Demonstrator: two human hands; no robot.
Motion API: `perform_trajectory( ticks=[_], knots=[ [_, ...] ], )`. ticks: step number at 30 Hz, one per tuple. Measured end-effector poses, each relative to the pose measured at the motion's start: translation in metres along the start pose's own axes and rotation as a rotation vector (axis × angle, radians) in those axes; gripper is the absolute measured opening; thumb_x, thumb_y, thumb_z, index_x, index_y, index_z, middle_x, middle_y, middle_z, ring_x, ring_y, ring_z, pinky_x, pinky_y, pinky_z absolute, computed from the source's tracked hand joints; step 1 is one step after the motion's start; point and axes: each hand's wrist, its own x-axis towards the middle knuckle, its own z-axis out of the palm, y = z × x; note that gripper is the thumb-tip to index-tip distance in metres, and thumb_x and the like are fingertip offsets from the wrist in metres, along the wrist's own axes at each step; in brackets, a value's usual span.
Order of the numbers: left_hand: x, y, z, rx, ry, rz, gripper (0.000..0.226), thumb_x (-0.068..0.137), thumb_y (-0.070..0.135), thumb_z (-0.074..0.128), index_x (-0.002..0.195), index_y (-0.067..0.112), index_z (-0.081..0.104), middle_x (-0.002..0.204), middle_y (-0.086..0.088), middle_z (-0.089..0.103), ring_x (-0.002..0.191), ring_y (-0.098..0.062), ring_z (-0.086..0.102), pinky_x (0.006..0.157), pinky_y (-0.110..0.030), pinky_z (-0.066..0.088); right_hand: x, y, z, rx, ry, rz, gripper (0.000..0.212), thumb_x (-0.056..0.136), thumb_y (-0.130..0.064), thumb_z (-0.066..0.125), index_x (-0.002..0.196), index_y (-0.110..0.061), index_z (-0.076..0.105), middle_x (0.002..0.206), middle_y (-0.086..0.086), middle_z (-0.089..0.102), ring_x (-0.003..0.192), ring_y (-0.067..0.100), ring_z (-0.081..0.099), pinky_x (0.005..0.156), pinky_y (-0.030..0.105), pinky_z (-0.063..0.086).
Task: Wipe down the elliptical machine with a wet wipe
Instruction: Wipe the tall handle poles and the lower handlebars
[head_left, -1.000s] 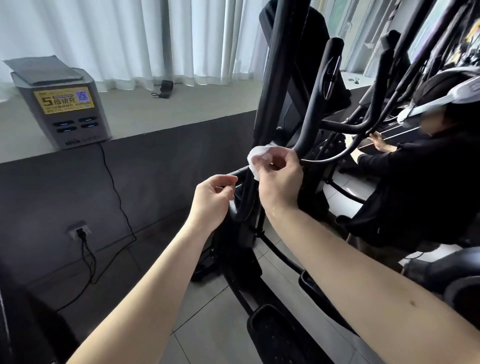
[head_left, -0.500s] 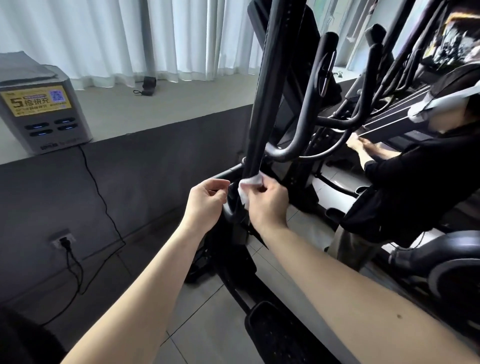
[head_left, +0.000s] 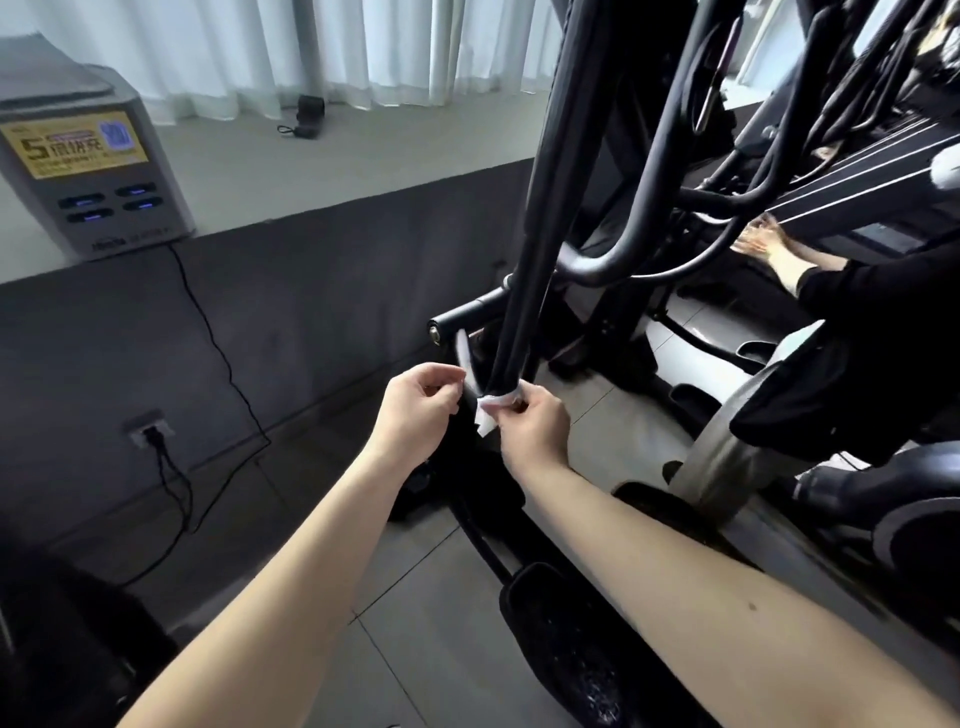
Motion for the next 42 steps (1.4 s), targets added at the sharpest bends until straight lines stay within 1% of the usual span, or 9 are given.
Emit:
perform_trajectory(
  ticks=[9, 16, 20, 22, 26, 31, 35, 39, 42],
  knots=[
    [0.013, -0.018, -0.012, 0.034, 0.016, -0.037, 0.014, 0.095, 0.013, 0.066, 0.103, 0.019, 0.076, 0.092, 0.003, 0.075, 0.067, -0.004, 0.066, 0.069, -0.022, 0.052, 0.031, -0.1, -0.063, 0.026, 0.131, -0.327, 0.008, 0.078, -0.023, 0.083, 0.084, -0.021, 0.079, 0.075, -0.008, 0.075, 0.075, 0.009, 0.071, 0.076, 0.027, 0.057],
    [0.008, -0.04, -0.018, 0.042, -0.064, -0.094, 0.016, 0.096, 0.013, 0.065, 0.1, 0.024, 0.076, 0.093, 0.002, 0.076, 0.07, -0.006, 0.066, 0.072, -0.032, 0.058, 0.01, -0.018, -0.01, 0.026, 0.112, -0.116, 0.012, 0.08, -0.025, 0.084, 0.09, -0.024, 0.077, 0.09, -0.005, 0.073, 0.089, 0.011, 0.069, 0.087, 0.034, 0.055],
    [0.004, -0.055, -0.026, 0.125, -0.138, -0.133, 0.016, 0.095, 0.016, 0.064, 0.1, 0.026, 0.076, 0.088, 0.004, 0.076, 0.072, -0.007, 0.068, 0.077, -0.036, 0.059, 0.003, 0.005, 0.017, 0.059, 0.152, -0.023, 0.025, 0.082, -0.023, 0.084, 0.103, -0.018, 0.073, 0.101, -0.005, 0.07, 0.093, 0.006, 0.065, 0.081, 0.007, 0.046],
    [0.002, -0.058, -0.027, 0.185, -0.191, -0.134, 0.016, 0.094, 0.017, 0.064, 0.101, 0.026, 0.075, 0.089, 0.006, 0.075, 0.073, -0.006, 0.07, 0.077, -0.036, 0.059, 0.004, 0.01, 0.025, 0.033, 0.115, 0.068, 0.02, 0.081, -0.022, 0.085, 0.097, -0.017, 0.074, 0.1, -0.004, 0.07, 0.091, 0.007, 0.065, 0.073, 0.003, 0.043],
    [0.001, -0.059, -0.024, 0.217, -0.271, -0.129, 0.015, 0.095, 0.019, 0.065, 0.107, 0.023, 0.074, 0.089, 0.008, 0.074, 0.071, -0.002, 0.069, 0.076, -0.03, 0.058, 0.0, 0.013, 0.027, 0.087, 0.083, 0.258, 0.011, 0.083, -0.02, 0.083, 0.083, -0.023, 0.072, 0.084, -0.01, 0.072, 0.081, 0.006, 0.068, 0.067, 0.012, 0.045],
    [-0.008, -0.049, -0.007, 0.099, -0.344, -0.162, 0.011, 0.097, 0.026, 0.065, 0.107, 0.024, 0.069, 0.091, 0.004, 0.077, 0.08, -0.008, 0.073, 0.072, -0.028, 0.058, -0.027, 0.018, 0.016, 0.236, 0.105, 0.363, 0.006, 0.088, -0.016, 0.075, 0.085, -0.021, 0.072, 0.089, -0.002, 0.075, 0.086, 0.011, 0.072, 0.083, 0.035, 0.06],
    [-0.018, -0.044, 0.005, 0.038, -0.413, -0.132, 0.014, 0.098, 0.027, 0.065, 0.112, 0.021, 0.066, 0.094, -0.003, 0.077, 0.081, -0.01, 0.071, 0.069, -0.024, 0.055, -0.041, 0.012, 0.002, 0.383, -0.054, 0.374, 0.01, 0.095, -0.018, 0.069, 0.095, -0.016, 0.079, 0.092, 0.004, 0.079, 0.09, 0.019, 0.076, 0.087, 0.033, 0.061],
    [-0.019, -0.035, 0.006, 0.053, -0.3, -0.076, 0.004, 0.096, 0.019, 0.067, 0.099, 0.02, 0.069, 0.087, -0.003, 0.077, 0.075, -0.011, 0.07, 0.07, -0.028, 0.053, -0.044, 0.009, -0.014, 0.355, -0.099, 0.266, 0.011, 0.096, -0.024, 0.071, 0.093, -0.019, 0.081, 0.092, -0.005, 0.079, 0.091, 0.004, 0.073, 0.085, 0.018, 0.057],
    [-0.018, -0.022, 0.005, 0.095, -0.242, -0.034, 0.004, 0.092, 0.018, 0.072, 0.096, 0.018, 0.07, 0.082, 0.001, 0.074, 0.071, -0.008, 0.068, 0.069, -0.026, 0.051, -0.04, 0.008, -0.024, 0.342, -0.115, 0.222, 0.007, 0.093, -0.022, 0.074, 0.091, -0.022, 0.081, 0.089, -0.006, 0.079, 0.087, 0.004, 0.072, 0.083, 0.021, 0.057]
  ],
)
